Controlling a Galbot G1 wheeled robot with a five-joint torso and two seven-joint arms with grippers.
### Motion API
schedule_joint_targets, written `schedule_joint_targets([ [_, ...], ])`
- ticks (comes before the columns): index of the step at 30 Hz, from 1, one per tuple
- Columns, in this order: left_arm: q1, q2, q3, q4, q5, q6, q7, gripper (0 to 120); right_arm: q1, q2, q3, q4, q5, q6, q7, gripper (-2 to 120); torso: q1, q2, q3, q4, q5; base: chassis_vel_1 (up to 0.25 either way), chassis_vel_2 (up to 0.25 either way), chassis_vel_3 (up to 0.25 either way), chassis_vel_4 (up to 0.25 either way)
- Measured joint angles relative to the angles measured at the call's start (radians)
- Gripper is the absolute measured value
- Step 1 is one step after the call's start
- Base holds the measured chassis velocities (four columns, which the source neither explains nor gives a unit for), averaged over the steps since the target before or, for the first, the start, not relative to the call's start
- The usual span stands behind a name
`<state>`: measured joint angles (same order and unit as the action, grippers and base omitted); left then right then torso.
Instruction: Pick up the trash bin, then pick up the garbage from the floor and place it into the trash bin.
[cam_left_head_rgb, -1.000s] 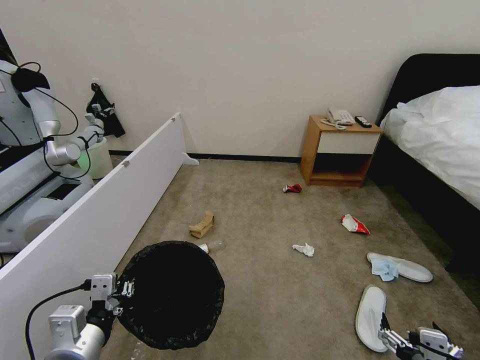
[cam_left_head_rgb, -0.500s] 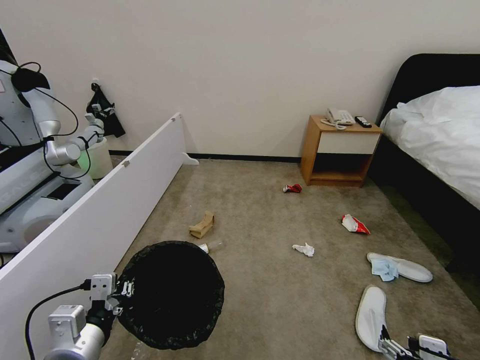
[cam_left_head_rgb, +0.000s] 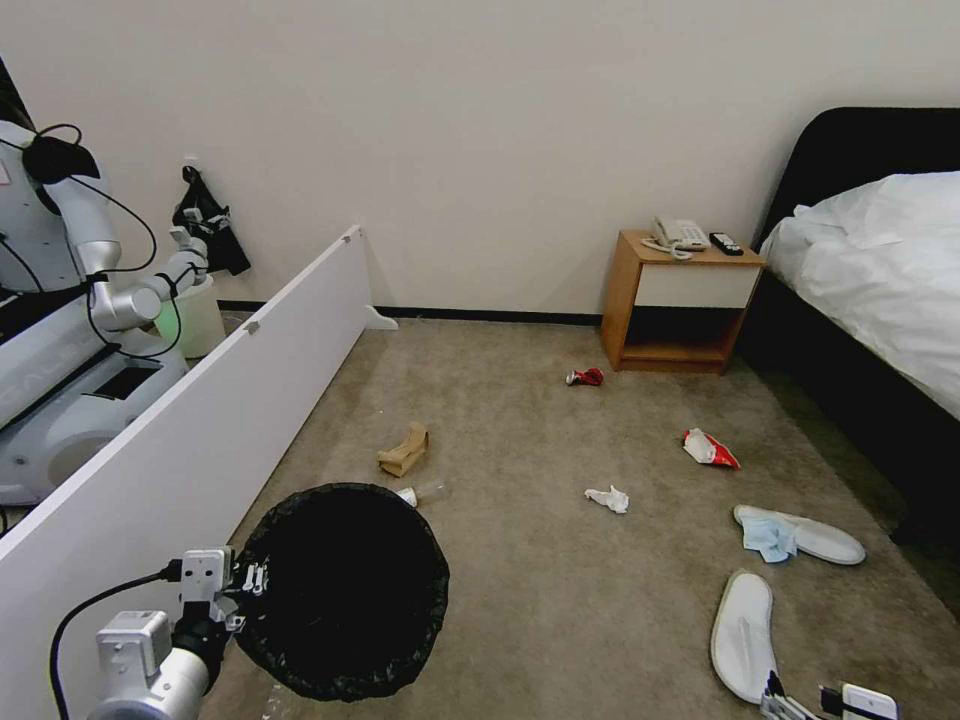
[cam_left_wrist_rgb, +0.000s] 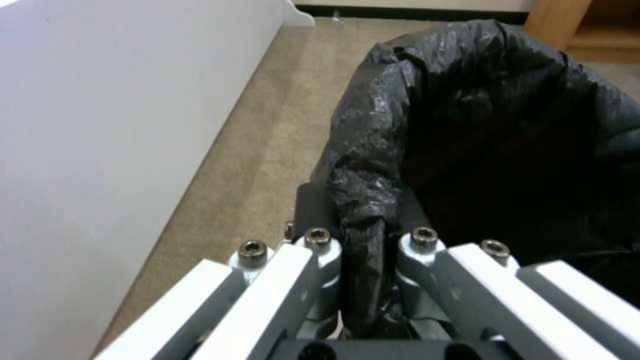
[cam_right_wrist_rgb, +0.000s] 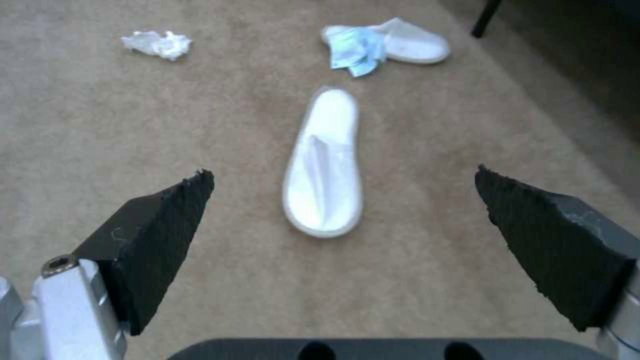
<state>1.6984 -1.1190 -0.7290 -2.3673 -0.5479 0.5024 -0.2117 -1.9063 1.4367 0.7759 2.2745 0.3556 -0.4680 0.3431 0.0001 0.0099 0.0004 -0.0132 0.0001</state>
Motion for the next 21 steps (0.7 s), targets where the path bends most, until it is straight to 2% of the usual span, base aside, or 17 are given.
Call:
schedule_joint_targets([
  [21,0.002,0.002,-0.004,-0.012,0.001,0.012,-0.004,4,0.151,-0.01,0.056,-0.169,0.095,-0.011,-0.069,100,0.0,0.0,0.0,0.0,0.0,0.0,0.0,0.0,0.0],
])
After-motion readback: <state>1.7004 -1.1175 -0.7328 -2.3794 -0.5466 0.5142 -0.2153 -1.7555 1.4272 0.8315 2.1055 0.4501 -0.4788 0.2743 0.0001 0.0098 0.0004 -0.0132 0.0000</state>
